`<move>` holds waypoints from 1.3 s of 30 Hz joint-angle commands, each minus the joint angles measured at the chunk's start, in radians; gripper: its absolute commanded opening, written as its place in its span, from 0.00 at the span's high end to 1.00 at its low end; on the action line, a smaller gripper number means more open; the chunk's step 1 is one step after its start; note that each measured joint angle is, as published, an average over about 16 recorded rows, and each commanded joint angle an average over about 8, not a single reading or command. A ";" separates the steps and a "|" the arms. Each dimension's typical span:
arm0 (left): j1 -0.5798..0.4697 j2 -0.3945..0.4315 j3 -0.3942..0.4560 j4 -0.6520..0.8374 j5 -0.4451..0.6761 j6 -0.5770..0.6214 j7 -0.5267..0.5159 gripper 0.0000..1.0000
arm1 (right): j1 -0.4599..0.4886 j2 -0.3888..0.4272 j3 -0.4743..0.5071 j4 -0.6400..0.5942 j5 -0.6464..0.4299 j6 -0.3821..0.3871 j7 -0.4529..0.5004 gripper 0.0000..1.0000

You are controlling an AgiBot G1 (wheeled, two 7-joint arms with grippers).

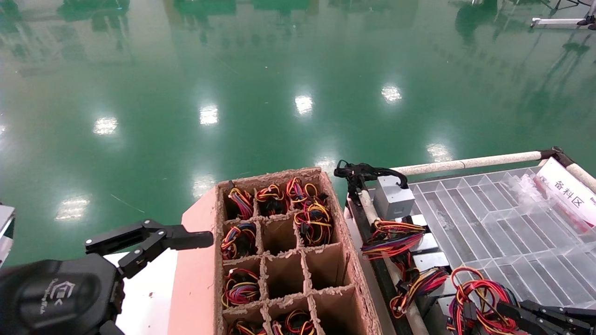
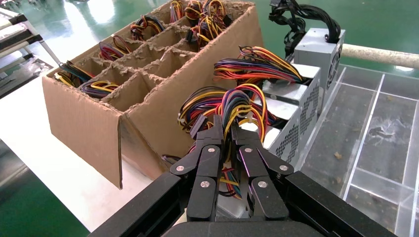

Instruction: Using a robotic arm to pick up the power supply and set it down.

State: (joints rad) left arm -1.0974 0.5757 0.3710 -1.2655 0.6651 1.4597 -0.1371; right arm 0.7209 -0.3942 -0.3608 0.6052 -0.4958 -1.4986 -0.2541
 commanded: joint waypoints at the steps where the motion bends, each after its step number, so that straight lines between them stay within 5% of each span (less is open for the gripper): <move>1: 0.000 0.000 0.000 0.000 0.000 0.000 0.000 0.00 | 0.001 0.000 0.000 0.000 0.000 0.000 -0.001 0.46; 4: 0.000 0.000 0.000 0.000 0.000 0.000 0.000 0.00 | 0.000 -0.001 -0.001 0.004 -0.002 0.004 0.001 0.10; 6: 0.000 0.000 0.000 0.000 0.000 0.000 0.000 0.00 | 0.000 -0.001 -0.002 0.005 -0.003 0.006 0.001 0.00; 30: 0.000 0.000 0.000 0.001 -0.001 0.000 0.000 0.00 | 0.036 -0.049 0.049 0.044 0.110 -0.060 0.030 0.00; 39: 0.000 0.000 0.000 0.001 -0.001 0.000 0.000 0.00 | 0.079 -0.073 0.054 0.128 0.067 -0.053 0.082 0.00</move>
State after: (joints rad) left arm -1.0973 0.5757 0.3711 -1.2645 0.6643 1.4593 -0.1368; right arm 0.7995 -0.4671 -0.3064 0.7336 -0.4285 -1.5515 -0.1720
